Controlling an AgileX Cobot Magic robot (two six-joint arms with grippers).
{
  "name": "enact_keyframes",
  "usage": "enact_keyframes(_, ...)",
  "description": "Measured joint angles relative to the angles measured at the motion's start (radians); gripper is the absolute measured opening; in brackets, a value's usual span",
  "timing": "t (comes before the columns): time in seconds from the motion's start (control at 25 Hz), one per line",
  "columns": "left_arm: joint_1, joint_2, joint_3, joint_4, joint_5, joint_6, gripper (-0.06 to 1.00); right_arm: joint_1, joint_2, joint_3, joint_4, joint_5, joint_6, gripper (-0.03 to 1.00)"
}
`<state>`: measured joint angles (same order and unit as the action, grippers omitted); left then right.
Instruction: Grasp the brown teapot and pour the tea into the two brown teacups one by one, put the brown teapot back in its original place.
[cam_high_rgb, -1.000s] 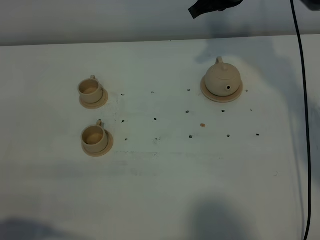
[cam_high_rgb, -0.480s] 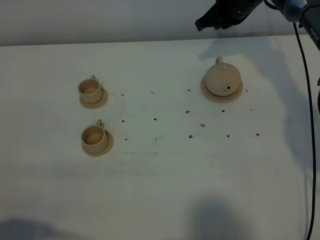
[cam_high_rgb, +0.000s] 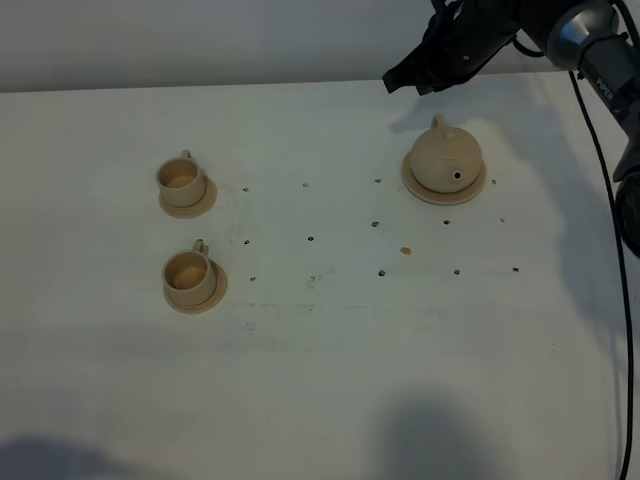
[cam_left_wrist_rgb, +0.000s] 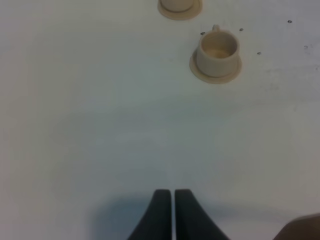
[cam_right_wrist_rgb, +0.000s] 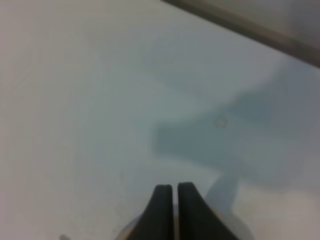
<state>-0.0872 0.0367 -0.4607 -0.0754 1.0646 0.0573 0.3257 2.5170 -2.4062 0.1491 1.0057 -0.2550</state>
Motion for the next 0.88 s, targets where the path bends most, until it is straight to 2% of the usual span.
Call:
enact_keyframes(0.52, 0.000, 0.000, 0.000, 0.000, 0.000, 0.000, -0.02, 0.000, 0.034, -0.003, 0.050, -0.025, -0.069, 0.02)
enact_keyframes(0.88, 0.000, 0.000, 0.000, 0.000, 0.000, 0.000, -0.02, 0.000, 0.059, -0.003, 0.039, -0.027, -0.109, 0.02)
